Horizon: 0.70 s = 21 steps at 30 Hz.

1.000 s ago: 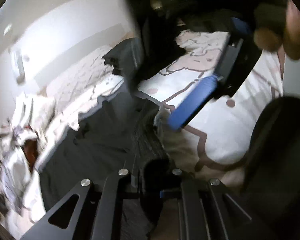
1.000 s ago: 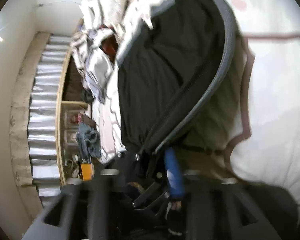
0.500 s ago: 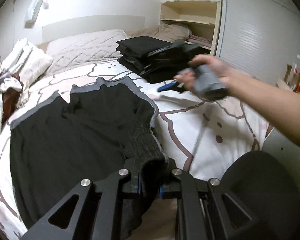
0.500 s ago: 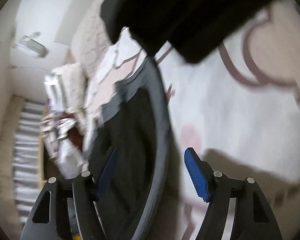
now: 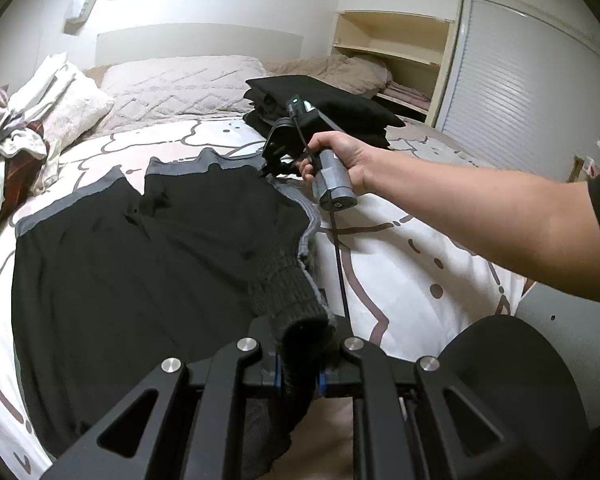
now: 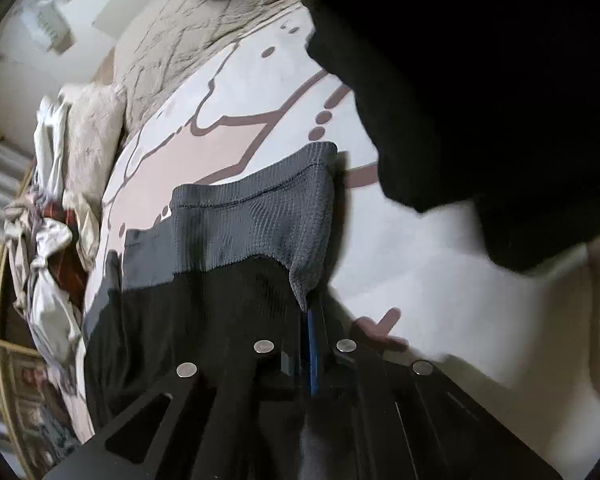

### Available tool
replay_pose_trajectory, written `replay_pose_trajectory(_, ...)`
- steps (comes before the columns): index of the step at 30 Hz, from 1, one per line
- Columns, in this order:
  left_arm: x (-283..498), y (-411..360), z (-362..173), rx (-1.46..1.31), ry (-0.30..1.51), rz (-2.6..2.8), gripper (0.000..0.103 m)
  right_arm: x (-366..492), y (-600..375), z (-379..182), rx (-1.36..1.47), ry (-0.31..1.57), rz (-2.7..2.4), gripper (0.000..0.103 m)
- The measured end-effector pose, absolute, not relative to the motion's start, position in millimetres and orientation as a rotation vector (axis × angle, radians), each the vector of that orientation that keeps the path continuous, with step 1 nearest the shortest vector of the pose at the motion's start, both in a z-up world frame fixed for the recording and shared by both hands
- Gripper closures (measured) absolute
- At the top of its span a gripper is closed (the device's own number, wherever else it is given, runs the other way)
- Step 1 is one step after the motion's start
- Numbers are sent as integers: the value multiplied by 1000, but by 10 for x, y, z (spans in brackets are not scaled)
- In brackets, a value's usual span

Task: Fold clothes

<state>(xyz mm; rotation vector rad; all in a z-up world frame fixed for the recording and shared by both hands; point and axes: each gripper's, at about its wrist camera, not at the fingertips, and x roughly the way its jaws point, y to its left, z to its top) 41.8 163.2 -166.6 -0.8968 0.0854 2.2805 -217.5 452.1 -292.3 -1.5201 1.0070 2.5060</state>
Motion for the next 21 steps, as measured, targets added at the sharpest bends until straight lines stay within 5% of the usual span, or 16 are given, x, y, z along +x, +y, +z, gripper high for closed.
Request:
replay_pose_trajectory(12,499,941,-1391,-1013,-266,2503,91,-2652,3350,-1078,-1300,563,2921,100)
replay_pose_trajectory(21,598,262,-1684,-1247,-505,2551,91,-3040,1321,-1166,-1525,137,3127,100)
